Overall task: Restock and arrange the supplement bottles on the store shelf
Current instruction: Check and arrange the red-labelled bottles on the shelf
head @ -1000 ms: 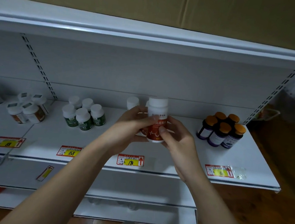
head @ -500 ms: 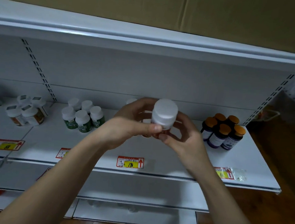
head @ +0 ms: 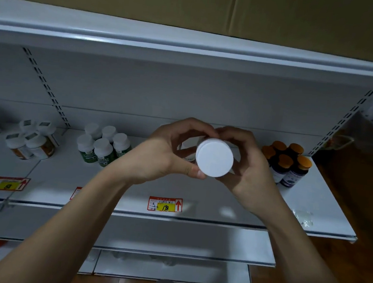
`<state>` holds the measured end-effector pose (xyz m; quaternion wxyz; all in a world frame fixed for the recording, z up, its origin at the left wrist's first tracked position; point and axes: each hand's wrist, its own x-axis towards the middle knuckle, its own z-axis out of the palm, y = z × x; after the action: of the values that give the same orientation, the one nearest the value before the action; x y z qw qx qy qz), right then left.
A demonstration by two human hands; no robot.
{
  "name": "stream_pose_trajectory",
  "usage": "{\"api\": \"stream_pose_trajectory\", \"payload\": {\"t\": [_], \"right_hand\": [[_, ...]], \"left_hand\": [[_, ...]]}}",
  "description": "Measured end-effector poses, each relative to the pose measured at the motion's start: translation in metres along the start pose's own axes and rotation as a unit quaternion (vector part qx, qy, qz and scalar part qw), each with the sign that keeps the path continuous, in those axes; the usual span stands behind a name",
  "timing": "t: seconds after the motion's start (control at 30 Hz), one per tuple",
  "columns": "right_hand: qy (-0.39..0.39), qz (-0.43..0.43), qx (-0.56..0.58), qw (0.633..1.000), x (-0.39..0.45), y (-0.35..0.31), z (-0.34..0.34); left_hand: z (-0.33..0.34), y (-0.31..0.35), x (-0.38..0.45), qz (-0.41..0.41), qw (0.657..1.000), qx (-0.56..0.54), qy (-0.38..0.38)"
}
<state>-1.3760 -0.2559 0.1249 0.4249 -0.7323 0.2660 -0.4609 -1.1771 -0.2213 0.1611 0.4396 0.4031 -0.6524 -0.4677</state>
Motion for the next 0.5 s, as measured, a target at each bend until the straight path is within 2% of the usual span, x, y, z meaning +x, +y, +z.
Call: {"api": "stream_pose_trajectory", "payload": {"t": [0.2,0.33,0.5], "right_hand": [[0.009,0.067,0.033,0.997,0.001,-0.008,-0.005],[-0.024,0.120,-0.032,0.992,0.001,-0.010,-0.012],[-0.010,0.189,0.045,0.981,0.003,-0.016,-0.011]], "left_hand": [[-0.003,0.002,0.004,-0.020,1.000,-0.009,0.001],[-0.004,0.003,0.009,-0.064,0.998,0.002,0.004],[0.000,0.001,0.015,-0.133,0.991,-0.005,0.016]]}}
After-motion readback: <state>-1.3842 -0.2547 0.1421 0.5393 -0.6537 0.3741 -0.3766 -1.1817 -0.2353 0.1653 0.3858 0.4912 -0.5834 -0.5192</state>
